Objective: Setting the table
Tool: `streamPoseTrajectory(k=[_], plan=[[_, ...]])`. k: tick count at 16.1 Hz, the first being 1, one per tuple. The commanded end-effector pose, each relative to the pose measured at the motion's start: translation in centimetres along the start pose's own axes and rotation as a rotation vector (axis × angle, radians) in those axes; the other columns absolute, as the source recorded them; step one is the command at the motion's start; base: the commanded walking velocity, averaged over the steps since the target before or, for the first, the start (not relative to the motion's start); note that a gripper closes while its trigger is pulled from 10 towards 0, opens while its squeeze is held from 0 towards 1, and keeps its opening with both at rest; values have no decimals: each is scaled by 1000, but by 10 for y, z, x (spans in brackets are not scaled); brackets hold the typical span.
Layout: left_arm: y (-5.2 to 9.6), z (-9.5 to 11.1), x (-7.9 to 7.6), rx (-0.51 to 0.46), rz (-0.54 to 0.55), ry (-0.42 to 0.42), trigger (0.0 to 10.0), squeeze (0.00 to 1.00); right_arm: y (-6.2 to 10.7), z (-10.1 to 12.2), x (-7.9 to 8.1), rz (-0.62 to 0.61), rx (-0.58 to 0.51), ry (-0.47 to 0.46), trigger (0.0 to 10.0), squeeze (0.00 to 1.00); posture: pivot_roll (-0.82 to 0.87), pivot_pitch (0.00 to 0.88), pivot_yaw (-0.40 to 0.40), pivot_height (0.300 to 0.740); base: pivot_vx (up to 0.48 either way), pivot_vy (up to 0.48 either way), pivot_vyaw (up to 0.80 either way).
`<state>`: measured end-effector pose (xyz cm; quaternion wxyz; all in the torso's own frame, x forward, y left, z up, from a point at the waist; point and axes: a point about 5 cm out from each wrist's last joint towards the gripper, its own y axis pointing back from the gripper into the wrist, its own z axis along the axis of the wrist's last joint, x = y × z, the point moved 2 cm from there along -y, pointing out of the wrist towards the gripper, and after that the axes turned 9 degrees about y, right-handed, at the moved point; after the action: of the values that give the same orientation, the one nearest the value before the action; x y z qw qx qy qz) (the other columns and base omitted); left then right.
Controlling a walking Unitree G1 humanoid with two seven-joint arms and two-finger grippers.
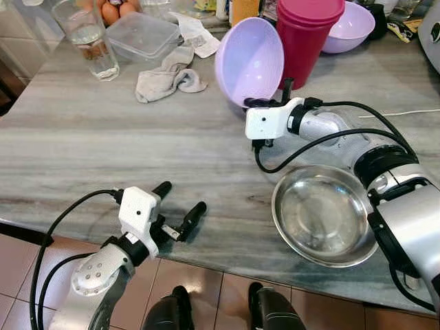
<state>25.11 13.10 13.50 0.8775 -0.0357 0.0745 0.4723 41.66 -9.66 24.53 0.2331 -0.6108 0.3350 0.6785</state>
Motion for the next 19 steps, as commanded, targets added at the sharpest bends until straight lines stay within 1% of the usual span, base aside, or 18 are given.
streamPoseTrajectory(k=[1, 4, 5, 6, 7, 8, 9, 10, 11, 13, 15, 18, 19], plan=[[0, -8, 2, 30, 19, 5, 10000, 0, -2, 9, -5, -22, -67, -27, 0, 0, -47, 275, 15, 740, 0, 0, 0], [-7, -8, 2, 20, 18, 10, 10000, 0, -2, 22, -11, -37, -166, -59, 0, 0, -64, 260, 12, 740, 0, 0, 0], [-9, -8, 2, 17, 17, 10, 10000, 0, -3, 25, -13, -40, -187, -79, 431, 0, -69, 255, 11, 740, 0, 0, 0], [-11, -8, 2, 15, 17, 10, 10000, 0, -3, 27, -15, -41, -203, -101, 2353, 0, -72, 252, 11, 740, 0, 0, 0], [-12, -8, 3, 12, 16, 10, 10000, 0, -4, 29, -16, -39, -222, -146, 10000, 0, -78, 247, 9, 740, 0, 0, 0], [-14, -8, 3, 10, 16, 11, 10000, 0, -4, 29, -16, -33, -227, -173, 10000, 0, -81, 244, 8, 740, 0, 0, 0], [-16, -5, 5, -11, 21, 4, 10000, 0, -4, 31, -13, -13, -252, -229, 10000, 0, -91, 236, 4, 740, 0, 0, 0], [-17, 0, 7, -42, 28, -5, 10000, 0, -3, 32, -11, -2, -267, -247, 10000, 0, -94, 233, 2, 740, 0, 0, 0], [-20, 14, 9, -111, 31, -39, 10000, 0, -2, 35, -7, 32, -301, -247, 10000, 0, -101, 227, -1, 740, 0, 0, 0], [-24, 25, 9, -151, 16, -86, 10000, 0, 0, 36, -3, 68, -332, -274, 10000, 0, -109, 220, -5, 740, 0, 0, 0], [-30, 32, 8, -174, 4, -102, 10000, 0, 3, 38, 2, 103, -365, -290, 10000, 0, -114, 215, -4, 740, 0, 0, 0], [-34, 30, 8, -174, 4, -94, 10000, 0, 5, 41, 8, 136, -404, -343, 10000, 0, -126, 212, -2, 740, 0, 0, 0], [-35, 28, 9, -172, 8, -92, 10000, 0, 8, 44, 16, 168, -427, -348, 10000, 0, -133, 209, -2, 740, 0, 0, 0]])
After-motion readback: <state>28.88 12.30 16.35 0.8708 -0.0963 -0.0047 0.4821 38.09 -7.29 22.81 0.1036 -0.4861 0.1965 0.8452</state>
